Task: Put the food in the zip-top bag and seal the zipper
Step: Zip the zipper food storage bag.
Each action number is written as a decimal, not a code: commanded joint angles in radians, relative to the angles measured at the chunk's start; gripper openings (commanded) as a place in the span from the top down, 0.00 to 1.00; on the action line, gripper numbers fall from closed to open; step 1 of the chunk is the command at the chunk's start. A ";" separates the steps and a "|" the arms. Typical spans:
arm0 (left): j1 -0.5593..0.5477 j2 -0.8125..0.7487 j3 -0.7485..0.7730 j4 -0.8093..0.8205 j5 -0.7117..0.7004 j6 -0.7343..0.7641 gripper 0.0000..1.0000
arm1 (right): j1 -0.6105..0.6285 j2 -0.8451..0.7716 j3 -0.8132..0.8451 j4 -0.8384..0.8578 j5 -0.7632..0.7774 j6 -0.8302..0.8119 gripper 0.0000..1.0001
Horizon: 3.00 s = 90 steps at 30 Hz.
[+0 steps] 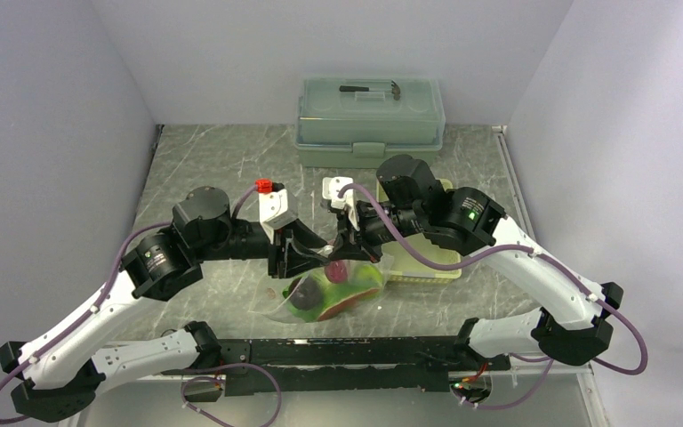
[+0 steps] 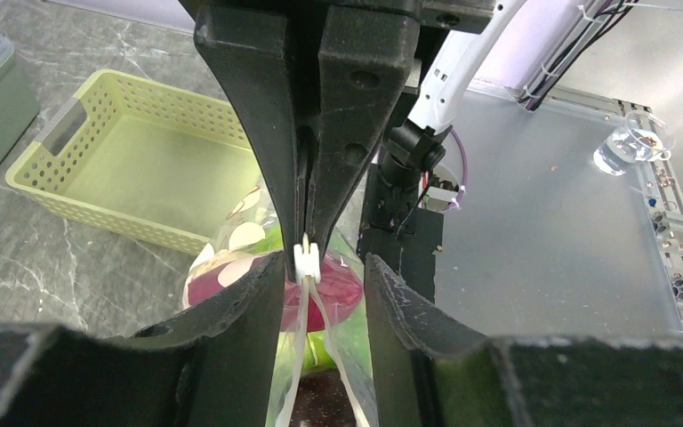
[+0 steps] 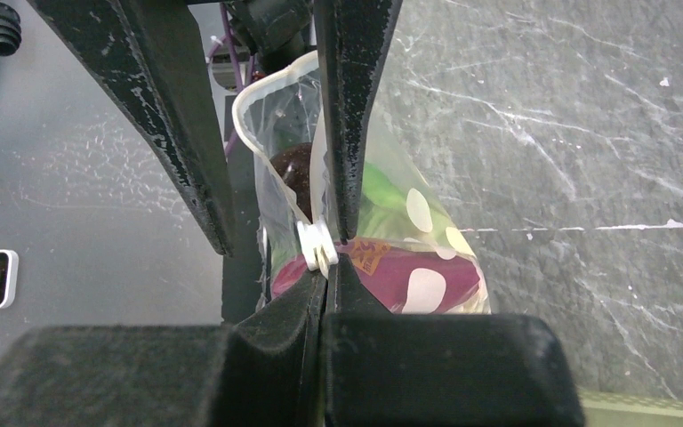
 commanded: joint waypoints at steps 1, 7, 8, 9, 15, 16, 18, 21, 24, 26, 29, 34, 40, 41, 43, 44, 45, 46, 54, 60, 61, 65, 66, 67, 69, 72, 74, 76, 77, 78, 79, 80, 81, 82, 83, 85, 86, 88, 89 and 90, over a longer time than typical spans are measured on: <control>-0.003 0.006 0.047 0.018 0.008 -0.014 0.58 | 0.009 -0.008 0.058 0.042 0.006 -0.007 1.00; -0.003 0.016 0.047 0.016 0.019 -0.017 0.68 | 0.013 -0.012 0.056 0.046 0.012 -0.004 1.00; -0.003 0.018 0.047 0.016 0.022 -0.018 0.70 | 0.013 -0.013 0.055 0.047 0.013 -0.004 1.00; -0.004 0.019 0.048 0.016 0.024 -0.018 0.71 | 0.015 -0.014 0.055 0.048 0.016 -0.002 1.00; -0.003 0.026 0.049 0.017 0.043 -0.021 0.80 | 0.018 -0.017 0.052 0.056 0.021 0.002 1.00; -0.003 0.026 0.049 0.017 0.046 -0.021 0.82 | 0.018 -0.017 0.051 0.056 0.021 0.002 1.00; -0.003 0.030 0.050 0.015 0.057 -0.021 0.87 | 0.018 -0.019 0.052 0.059 0.024 0.005 1.00; -0.004 0.040 0.060 -0.001 0.074 -0.016 1.00 | 0.018 -0.022 0.048 0.069 0.034 0.008 1.00; -0.003 0.042 0.061 -0.006 0.086 -0.014 1.00 | 0.018 -0.026 0.047 0.079 0.055 0.013 1.00; -0.004 0.040 0.059 -0.005 0.088 -0.014 1.00 | 0.018 -0.031 0.045 0.088 0.075 0.017 1.00; -0.004 0.038 0.058 -0.007 0.090 -0.012 1.00 | 0.018 -0.044 0.040 0.108 0.100 0.026 1.00; -0.003 0.036 0.053 -0.014 0.087 -0.011 1.00 | 0.018 -0.068 0.028 0.142 0.127 0.035 1.00; -0.004 0.030 0.045 -0.013 0.084 -0.010 1.00 | 0.018 -0.088 0.021 0.159 0.164 0.044 1.00; -0.004 0.030 0.044 -0.011 0.085 -0.009 1.00 | 0.018 -0.090 0.018 0.164 0.173 0.045 1.00; -0.004 0.031 0.045 -0.012 0.086 -0.009 1.00 | 0.018 -0.102 0.011 0.177 0.188 0.047 1.00; -0.004 0.032 0.046 -0.013 0.087 -0.009 1.00 | 0.018 -0.107 0.010 0.184 0.197 0.049 1.00; -0.003 0.032 0.045 -0.015 0.087 -0.009 1.00 | 0.018 -0.112 0.008 0.191 0.207 0.052 1.00; -0.004 0.033 0.045 -0.014 0.087 -0.009 1.00 | 0.018 -0.118 0.007 0.197 0.216 0.053 1.00; -0.003 0.026 0.040 -0.010 0.086 -0.014 1.00 | 0.018 -0.163 -0.010 0.253 0.310 0.079 1.00; -0.003 0.021 0.035 -0.010 0.088 -0.015 1.00 | 0.018 -0.191 -0.027 0.286 0.359 0.093 1.00; -0.004 0.016 0.033 -0.006 0.086 -0.016 1.00 | 0.018 -0.195 -0.028 0.290 0.371 0.096 1.00; -0.003 0.008 0.027 -0.006 0.077 -0.017 1.00 | 0.018 -0.211 -0.036 0.313 0.429 0.111 1.00; -0.003 0.009 0.028 -0.009 0.077 -0.017 1.00 | 0.018 -0.217 -0.041 0.321 0.441 0.114 1.00; -0.003 0.009 0.027 -0.011 0.077 -0.017 1.00 | 0.018 -0.222 -0.045 0.329 0.454 0.117 1.00; -0.003 0.007 0.023 -0.011 0.077 -0.017 1.00 | 0.017 -0.234 -0.054 0.346 0.486 0.125 1.00; -0.004 0.004 0.019 -0.010 0.075 -0.017 1.00 | 0.017 -0.250 -0.068 0.371 0.534 0.132 1.00; -0.004 0.000 0.017 -0.010 0.074 -0.016 1.00 | 0.017 -0.265 -0.080 0.393 0.580 0.138 1.00; -0.004 0.000 0.017 -0.011 0.072 -0.014 1.00 | 0.017 -0.278 -0.092 0.413 0.623 0.143 1.00; -0.003 0.000 0.016 -0.011 0.072 -0.014 1.00 | 0.017 -0.285 -0.100 0.423 0.644 0.146 1.00; -0.003 0.000 0.017 -0.011 0.072 -0.013 1.00 | 0.017 -0.293 -0.107 0.433 0.665 0.150 1.00; -0.004 0.000 0.017 -0.012 0.072 -0.012 1.00 | 0.017 -0.298 -0.112 0.442 0.682 0.151 1.00; -0.004 0.001 0.017 -0.014 0.073 -0.011 1.00 | 0.017 -0.303 -0.117 0.448 0.698 0.152 1.00; -0.003 0.004 0.018 -0.015 0.074 -0.010 1.00 | 0.017 -0.306 -0.121 0.456 0.711 0.154 1.00; -0.003 0.005 0.021 -0.019 0.072 -0.008 1.00 | 0.017 -0.311 -0.124 0.462 0.722 0.156 1.00; -0.004 0.008 0.023 -0.022 0.072 -0.007 1.00 | 0.017 -0.315 -0.129 0.468 0.735 0.157 1.00; -0.003 0.010 0.024 -0.024 0.070 -0.005 1.00 | 0.016 -0.324 -0.138 0.482 0.766 0.160 1.00; -0.003 0.011 0.022 -0.025 0.067 -0.005 1.00 | 0.015 -0.328 -0.143 0.489 0.782 0.161 1.00; -0.003 0.012 0.021 -0.030 0.058 -0.003 1.00 | 0.015 -0.340 -0.155 0.506 0.816 0.164 1.00; -0.003 0.012 0.022 -0.034 0.048 -0.002 1.00 | 0.014 -0.344 -0.160 0.515 0.836 0.164 1.00; -0.003 0.011 0.021 -0.040 0.035 0.000 1.00 | 0.015 -0.348 -0.165 0.522 0.856 0.164 1.00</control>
